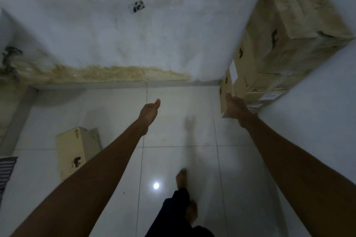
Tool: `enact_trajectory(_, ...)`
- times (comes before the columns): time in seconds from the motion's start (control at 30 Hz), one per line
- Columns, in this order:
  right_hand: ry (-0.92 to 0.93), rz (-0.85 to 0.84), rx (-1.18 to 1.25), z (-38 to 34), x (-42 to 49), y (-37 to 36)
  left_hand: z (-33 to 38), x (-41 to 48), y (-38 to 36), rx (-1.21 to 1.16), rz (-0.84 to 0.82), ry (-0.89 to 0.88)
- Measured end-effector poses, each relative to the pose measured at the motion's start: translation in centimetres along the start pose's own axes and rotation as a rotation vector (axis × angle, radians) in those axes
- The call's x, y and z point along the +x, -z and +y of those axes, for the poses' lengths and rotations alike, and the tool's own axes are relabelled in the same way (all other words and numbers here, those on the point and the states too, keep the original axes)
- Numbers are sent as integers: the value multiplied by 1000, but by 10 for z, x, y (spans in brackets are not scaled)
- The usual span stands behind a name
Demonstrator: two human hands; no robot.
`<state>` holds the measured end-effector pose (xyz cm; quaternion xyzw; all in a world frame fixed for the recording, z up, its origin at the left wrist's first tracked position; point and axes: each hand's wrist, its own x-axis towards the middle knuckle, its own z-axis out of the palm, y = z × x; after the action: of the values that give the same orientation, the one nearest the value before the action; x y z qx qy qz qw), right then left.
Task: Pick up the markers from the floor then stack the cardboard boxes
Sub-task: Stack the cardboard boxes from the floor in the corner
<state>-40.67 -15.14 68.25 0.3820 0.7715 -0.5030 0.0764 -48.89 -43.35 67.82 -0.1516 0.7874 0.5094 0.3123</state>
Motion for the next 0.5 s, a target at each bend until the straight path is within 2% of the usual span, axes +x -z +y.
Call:
enact_trajectory(0.2,26,-97,-76,0,-34,-59,-60,-25,36,-32,62,62)
enact_trajectory(0.3,45,-187,-121,-1,-43,-92,-75,-32,60,-35,85,60)
enact_trajectory(0.5,53,-265,-275,-12,-66,-170,-107,-36,114,23,126,39)
